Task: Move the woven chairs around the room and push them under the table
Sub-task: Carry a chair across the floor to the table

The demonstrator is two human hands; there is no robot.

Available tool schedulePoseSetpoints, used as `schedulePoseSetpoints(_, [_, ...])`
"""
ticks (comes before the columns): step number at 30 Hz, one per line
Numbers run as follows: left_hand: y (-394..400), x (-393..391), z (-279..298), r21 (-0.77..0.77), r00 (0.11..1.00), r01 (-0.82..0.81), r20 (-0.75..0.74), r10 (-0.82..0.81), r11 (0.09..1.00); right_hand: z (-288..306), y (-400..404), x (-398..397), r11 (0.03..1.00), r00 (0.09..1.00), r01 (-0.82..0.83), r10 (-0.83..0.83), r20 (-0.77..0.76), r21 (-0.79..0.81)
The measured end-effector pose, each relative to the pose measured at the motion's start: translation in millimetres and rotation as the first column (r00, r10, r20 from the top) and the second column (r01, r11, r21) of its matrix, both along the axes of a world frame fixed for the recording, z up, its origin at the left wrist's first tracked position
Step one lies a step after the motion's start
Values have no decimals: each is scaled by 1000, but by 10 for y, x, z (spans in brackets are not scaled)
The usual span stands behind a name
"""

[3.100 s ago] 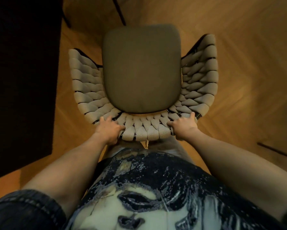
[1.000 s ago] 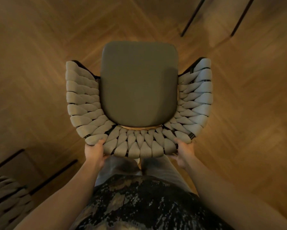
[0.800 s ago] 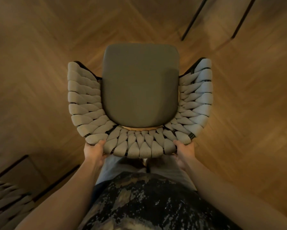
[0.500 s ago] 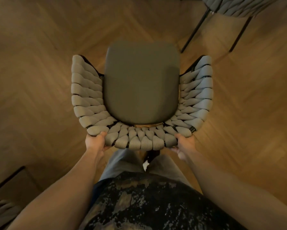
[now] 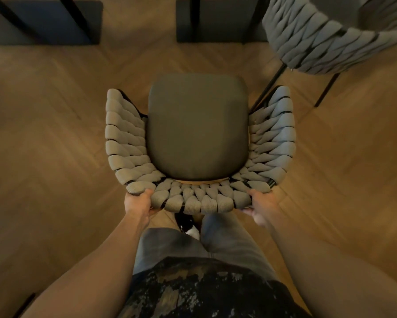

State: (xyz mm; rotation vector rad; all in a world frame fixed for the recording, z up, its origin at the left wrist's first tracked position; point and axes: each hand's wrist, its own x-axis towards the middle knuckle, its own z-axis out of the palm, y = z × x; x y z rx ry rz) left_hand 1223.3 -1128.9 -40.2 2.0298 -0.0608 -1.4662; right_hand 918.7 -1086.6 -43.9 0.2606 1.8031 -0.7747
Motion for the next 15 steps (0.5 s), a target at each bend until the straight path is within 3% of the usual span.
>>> schedulePoseSetpoints(15, [-2435,-361,39,8,999,-54,-2,54,999,-43,-2484,-344,997,997,-60,61,40,-41])
